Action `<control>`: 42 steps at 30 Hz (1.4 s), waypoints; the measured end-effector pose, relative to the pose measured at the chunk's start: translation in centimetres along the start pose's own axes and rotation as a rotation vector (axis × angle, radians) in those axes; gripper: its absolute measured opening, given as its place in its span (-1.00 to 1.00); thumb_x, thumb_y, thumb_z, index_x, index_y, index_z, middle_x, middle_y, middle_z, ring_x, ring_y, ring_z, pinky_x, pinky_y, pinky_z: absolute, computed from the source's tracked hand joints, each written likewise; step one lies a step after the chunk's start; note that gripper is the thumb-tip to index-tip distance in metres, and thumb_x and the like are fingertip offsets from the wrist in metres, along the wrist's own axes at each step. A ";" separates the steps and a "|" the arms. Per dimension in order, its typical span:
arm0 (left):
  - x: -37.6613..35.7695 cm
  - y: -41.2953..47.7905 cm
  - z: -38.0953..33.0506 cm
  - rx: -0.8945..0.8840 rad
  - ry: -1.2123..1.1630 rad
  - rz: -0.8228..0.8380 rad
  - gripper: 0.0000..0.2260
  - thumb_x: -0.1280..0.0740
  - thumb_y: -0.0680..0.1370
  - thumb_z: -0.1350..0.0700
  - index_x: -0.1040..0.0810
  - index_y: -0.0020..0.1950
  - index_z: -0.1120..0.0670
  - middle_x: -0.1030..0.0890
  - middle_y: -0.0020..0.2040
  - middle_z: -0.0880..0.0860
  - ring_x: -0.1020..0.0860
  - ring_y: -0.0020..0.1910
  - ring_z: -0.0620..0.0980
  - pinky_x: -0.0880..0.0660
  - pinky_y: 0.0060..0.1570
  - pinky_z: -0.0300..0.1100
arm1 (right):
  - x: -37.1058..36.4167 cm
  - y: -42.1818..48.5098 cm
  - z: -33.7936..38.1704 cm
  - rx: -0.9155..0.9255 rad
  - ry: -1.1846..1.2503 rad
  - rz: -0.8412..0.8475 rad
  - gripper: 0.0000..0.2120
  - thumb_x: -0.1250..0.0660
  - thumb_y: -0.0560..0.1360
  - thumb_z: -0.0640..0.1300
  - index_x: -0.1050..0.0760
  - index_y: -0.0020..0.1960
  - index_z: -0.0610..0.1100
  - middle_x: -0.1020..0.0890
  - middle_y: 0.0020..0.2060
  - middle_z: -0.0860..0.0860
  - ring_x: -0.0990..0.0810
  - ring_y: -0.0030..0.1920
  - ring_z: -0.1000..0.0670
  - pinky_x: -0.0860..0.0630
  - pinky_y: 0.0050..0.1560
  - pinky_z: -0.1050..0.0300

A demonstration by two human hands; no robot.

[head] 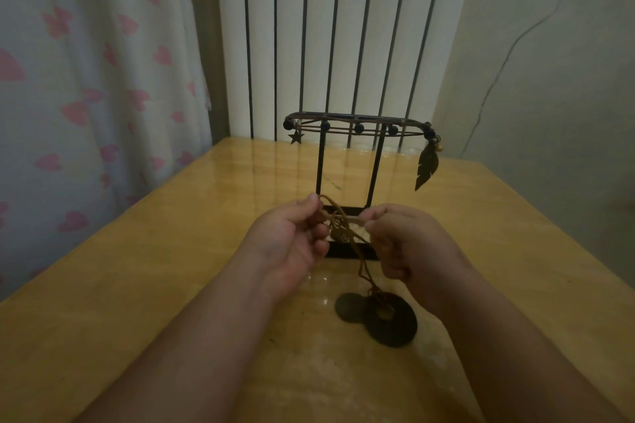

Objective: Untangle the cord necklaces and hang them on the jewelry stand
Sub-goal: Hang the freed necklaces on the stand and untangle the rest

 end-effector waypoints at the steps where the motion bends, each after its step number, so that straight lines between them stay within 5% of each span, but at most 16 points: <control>1: 0.0 0.0 0.0 -0.003 -0.014 0.006 -0.87 -0.27 0.59 0.14 -0.54 -0.09 0.16 -0.55 -0.28 0.05 -0.46 -0.41 -0.08 -0.40 -0.45 -0.24 | -0.3 -0.1 0.0 0.009 -0.090 0.016 -0.90 -0.32 0.51 -0.17 -0.61 -0.08 -0.13 -0.50 -0.44 0.05 -0.36 -0.44 0.05 -0.29 -0.43 0.17; 4: -0.3 -0.1 -0.1 -0.010 -0.013 0.046 -0.90 -0.22 0.62 0.17 -0.49 -0.05 0.14 -0.53 -0.32 0.04 -0.41 -0.46 -0.10 -0.34 -0.52 -0.28 | -0.6 -0.5 0.1 0.024 -0.172 0.024 -0.80 -0.34 0.52 0.01 -0.60 -0.16 -0.10 -0.49 -0.46 0.10 -0.37 -0.41 0.06 -0.31 -0.38 0.16; 8: 0.1 -0.2 -0.5 -0.024 0.157 0.039 -0.90 -0.26 0.60 0.15 -0.53 0.09 0.10 -0.45 -0.38 -0.03 -0.32 -0.49 -0.12 -0.25 -0.57 -0.29 | 0.2 -0.3 -0.3 -0.085 0.196 0.008 -0.74 -0.22 0.60 0.00 -0.43 -0.21 -0.11 -0.39 -0.45 0.01 -0.26 -0.45 0.03 -0.20 -0.38 0.12; 12: -0.1 -0.9 -1.4 -0.204 0.786 -0.096 -0.87 -0.32 0.59 0.02 -0.63 0.08 -0.03 -0.60 -0.13 -0.09 -0.50 -0.20 -0.12 -0.39 -0.28 -0.23 | 0.5 -0.3 0.0 -0.065 0.421 0.007 -0.81 -0.20 0.60 -0.06 -0.46 -0.10 -0.15 -0.46 -0.40 -0.01 -0.29 -0.45 0.05 -0.20 -0.38 0.15; 16: -0.3 -1.0 -2.0 -0.299 0.962 -0.180 -0.82 -0.25 0.62 -0.05 -0.61 -0.02 -0.02 -0.59 -0.14 -0.07 -0.52 -0.14 -0.12 -0.36 -0.24 -0.21 | 0.8 0.3 -0.5 -0.148 0.086 -0.086 -0.81 -0.28 0.57 -0.03 -0.59 -0.05 -0.12 -0.43 -0.47 0.03 -0.34 -0.46 0.05 -0.25 -0.39 0.17; 19: -0.5 -0.9 -2.1 -0.307 0.967 -0.178 -0.81 -0.22 0.63 -0.05 -0.57 -0.04 0.00 -0.49 -0.29 -0.09 -0.44 -0.31 -0.15 -0.30 -0.34 -0.25 | 0.2 -0.4 1.2 0.051 -0.317 -0.085 -0.87 -0.35 0.52 0.01 -0.62 -0.11 0.00 -0.62 -0.36 0.09 -0.57 -0.30 0.12 -0.39 -0.22 0.20; 21: -0.5 -0.9 -2.1 -0.315 0.968 -0.184 -0.81 -0.22 0.64 -0.04 -0.56 -0.03 0.01 -0.47 -0.29 -0.10 -0.42 -0.32 -0.16 -0.29 -0.36 -0.26 | 0.2 -0.8 1.5 0.116 -0.375 -0.106 -0.86 -0.32 0.55 -0.03 -0.60 -0.13 -0.03 -0.65 -0.31 0.10 -0.59 -0.24 0.14 -0.41 -0.18 0.19; 23: -0.3 -0.9 -2.2 -0.323 0.968 -0.202 -0.82 -0.24 0.63 -0.03 -0.58 0.00 0.01 -0.50 -0.24 -0.10 -0.44 -0.26 -0.17 -0.30 -0.33 -0.26 | 0.4 -0.6 1.4 0.095 -0.222 -0.100 -0.81 -0.26 0.59 -0.08 -0.54 -0.16 -0.10 -0.56 -0.35 0.07 -0.51 -0.31 0.07 -0.37 -0.24 0.16; 27: 0.1 -0.7 -2.2 -0.308 0.986 -0.228 -0.85 -0.28 0.61 -0.04 -0.60 0.02 -0.01 -0.59 -0.03 -0.07 -0.51 -0.02 -0.13 -0.37 -0.21 -0.24 | 0.2 -0.5 1.0 0.017 0.528 0.030 -0.82 -0.11 0.53 -0.16 -0.34 -0.24 -0.12 -0.39 -0.40 -0.03 -0.31 -0.40 0.01 -0.28 -0.34 0.11; 29: 0.1 -0.7 -2.1 -0.296 0.989 -0.232 -0.86 -0.28 0.61 -0.03 -0.60 0.02 -0.02 -0.59 -0.03 -0.08 -0.51 -0.01 -0.15 -0.37 -0.21 -0.26 | 0.0 -0.5 1.2 0.033 0.639 0.066 -0.82 -0.12 0.50 -0.09 -0.31 -0.27 -0.09 -0.32 -0.43 -0.02 -0.25 -0.43 0.02 -0.24 -0.38 0.13; 32: -0.1 -0.9 -2.2 -0.313 0.974 -0.223 -0.85 -0.27 0.62 -0.02 -0.59 0.07 0.00 -0.59 0.00 -0.09 -0.48 -0.04 -0.20 -0.36 -0.21 -0.29 | 0.6 -0.4 0.5 0.011 0.488 -0.019 -0.77 -0.18 0.57 -0.01 -0.45 -0.17 -0.13 -0.26 -0.48 0.02 -0.21 -0.46 0.03 -0.19 -0.39 0.11; 35: -0.2 -1.0 -2.6 -0.343 0.976 -0.223 -0.82 -0.26 0.63 -0.02 -0.59 0.10 0.01 -0.58 0.01 -0.09 -0.47 -0.06 -0.21 -0.34 -0.24 -0.31 | 1.3 -0.4 0.4 -0.027 0.162 -0.128 -0.78 -0.15 0.58 -0.20 -0.56 0.07 -0.10 -0.36 -0.48 0.03 -0.30 -0.47 0.05 -0.26 -0.41 0.13; 39: -0.1 -1.1 -2.8 -0.333 0.932 -0.212 -0.84 -0.27 0.62 -0.02 -0.60 0.06 0.00 -0.60 -0.03 -0.09 -0.50 -0.06 -0.19 -0.36 -0.24 -0.26 | 1.9 -0.1 -0.1 -0.200 -0.051 -0.185 -0.80 -0.19 0.55 -0.23 -0.52 -0.20 -0.16 -0.40 -0.41 -0.05 -0.30 -0.41 0.00 -0.27 -0.37 0.13; 42: -0.3 -1.1 -2.6 -0.314 0.925 -0.176 -0.89 -0.31 0.60 0.05 -0.59 0.09 -0.04 -0.58 0.03 -0.10 -0.49 -0.06 -0.19 -0.36 -0.25 -0.29 | 2.4 0.0 0.4 -0.047 -0.045 -0.167 -0.84 -0.28 0.51 -0.23 -0.44 -0.25 -0.14 -0.41 -0.41 -0.01 -0.32 -0.42 0.03 -0.28 -0.38 0.12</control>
Point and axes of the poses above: each hand's wrist, its own y-axis towards the middle knuckle, its own x-axis out of the back of the hand, z = x × y, the point moved 8 cm from there along y, towards the middle knuckle
